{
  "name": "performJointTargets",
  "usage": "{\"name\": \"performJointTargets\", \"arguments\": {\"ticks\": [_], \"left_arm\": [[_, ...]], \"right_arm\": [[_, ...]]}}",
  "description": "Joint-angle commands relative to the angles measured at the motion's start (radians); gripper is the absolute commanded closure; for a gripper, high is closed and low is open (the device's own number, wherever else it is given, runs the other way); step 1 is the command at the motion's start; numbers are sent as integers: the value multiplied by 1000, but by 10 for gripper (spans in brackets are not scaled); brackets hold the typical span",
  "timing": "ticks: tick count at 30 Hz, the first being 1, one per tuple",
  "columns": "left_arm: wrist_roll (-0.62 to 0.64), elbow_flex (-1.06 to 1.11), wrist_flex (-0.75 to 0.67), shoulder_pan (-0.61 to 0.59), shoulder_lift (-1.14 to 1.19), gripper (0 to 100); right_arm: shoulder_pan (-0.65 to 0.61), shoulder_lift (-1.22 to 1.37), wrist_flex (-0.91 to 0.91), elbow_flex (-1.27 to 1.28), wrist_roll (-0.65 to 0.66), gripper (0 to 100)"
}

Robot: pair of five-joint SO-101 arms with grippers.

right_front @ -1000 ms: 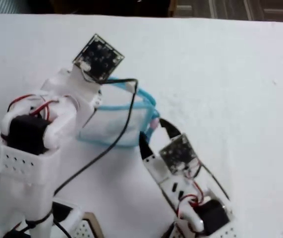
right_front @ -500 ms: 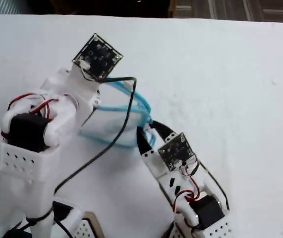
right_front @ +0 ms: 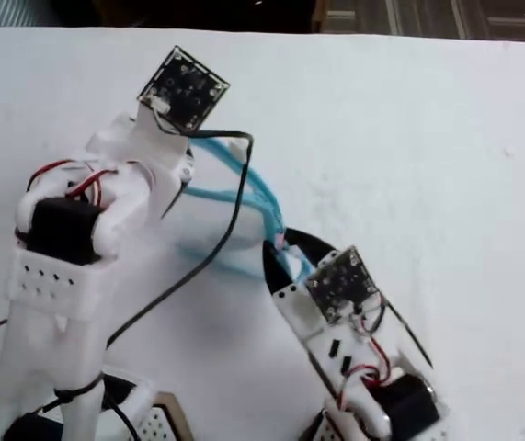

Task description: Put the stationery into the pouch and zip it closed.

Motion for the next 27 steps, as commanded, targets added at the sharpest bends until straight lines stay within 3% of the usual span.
{"name": "performJointTargets", "arguments": {"ticks": [1,4,11,16,18,21,27], "left_arm": [[17,1,-32,9,-2,977],[18,2,-32,9,-2,977],[81,1,-98,9,-2,977],[86,1,-97,25,-2,977],[86,-5,-97,26,-2,977],[86,-8,-95,26,-9,977],[86,-19,-94,87,-12,977]], "right_arm": [[-12,-7,62,-173,-3,976],[-22,-5,148,-195,-3,971],[-186,-13,364,-133,-5,959],[-185,-13,383,-127,-5,811],[-182,-15,383,-155,-5,803],[-105,-13,374,-235,-5,837],[188,-5,285,-269,2,872]]}}
